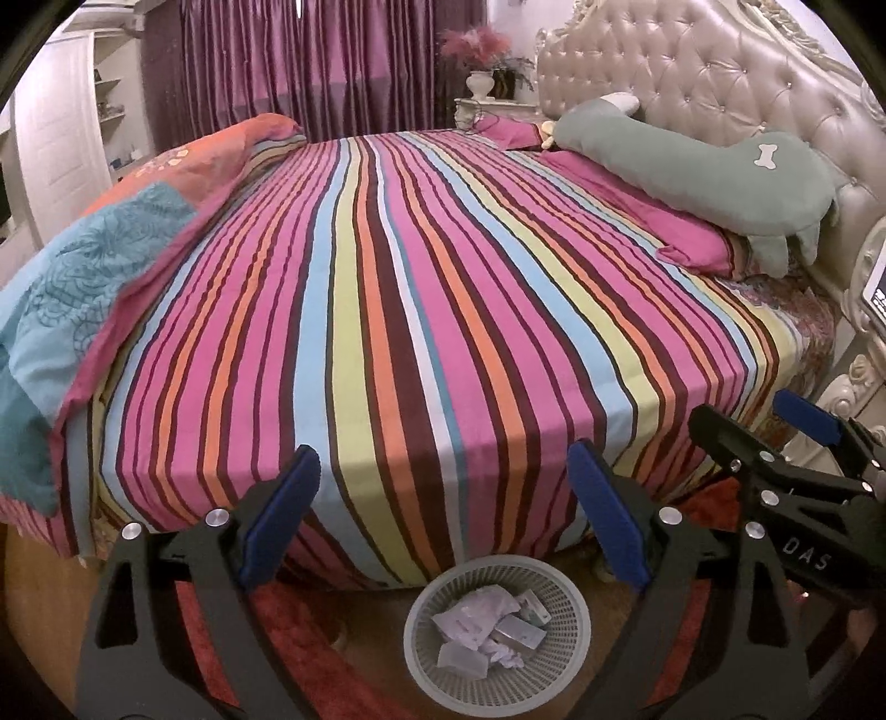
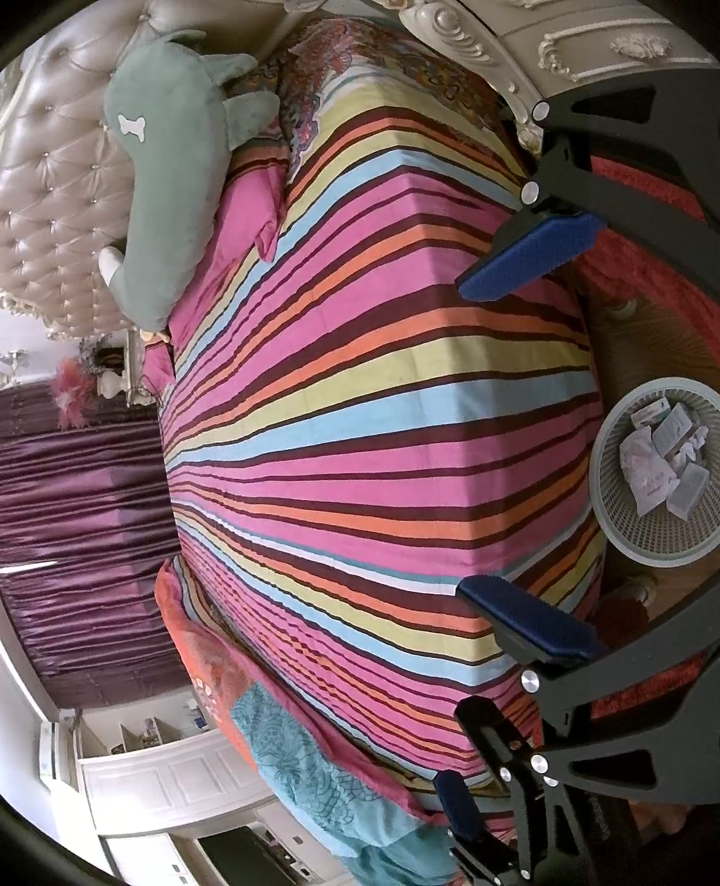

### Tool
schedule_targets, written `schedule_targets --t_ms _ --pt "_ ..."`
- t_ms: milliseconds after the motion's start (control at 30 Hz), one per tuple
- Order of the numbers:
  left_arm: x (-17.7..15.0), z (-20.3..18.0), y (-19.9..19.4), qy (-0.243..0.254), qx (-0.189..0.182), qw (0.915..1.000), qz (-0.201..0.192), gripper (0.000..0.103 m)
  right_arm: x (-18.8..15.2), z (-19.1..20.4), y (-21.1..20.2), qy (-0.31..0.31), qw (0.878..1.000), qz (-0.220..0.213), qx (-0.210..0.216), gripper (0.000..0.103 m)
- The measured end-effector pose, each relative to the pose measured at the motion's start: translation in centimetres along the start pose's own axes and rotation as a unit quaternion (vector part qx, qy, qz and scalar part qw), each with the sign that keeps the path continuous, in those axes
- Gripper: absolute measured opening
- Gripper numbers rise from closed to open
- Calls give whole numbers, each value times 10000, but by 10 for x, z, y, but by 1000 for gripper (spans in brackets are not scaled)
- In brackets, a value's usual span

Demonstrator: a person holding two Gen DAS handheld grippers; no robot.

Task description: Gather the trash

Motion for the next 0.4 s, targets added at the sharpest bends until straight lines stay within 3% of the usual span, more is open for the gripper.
schedule_targets --t_ms 400 --pt "1 20 -2 -267 311 9992 39 88 0 -1 0 -22 10000 -12 -18 95"
Point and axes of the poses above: each gripper's, at about its wrist camera, not at the fingertips, and y roughly the way its jaws point, z to its left, x to its top, the point moved 10 cm from there along y, roughly the way its jaws point, and after that the axes turned 7 degrees about -x, right-handed, at the moved point
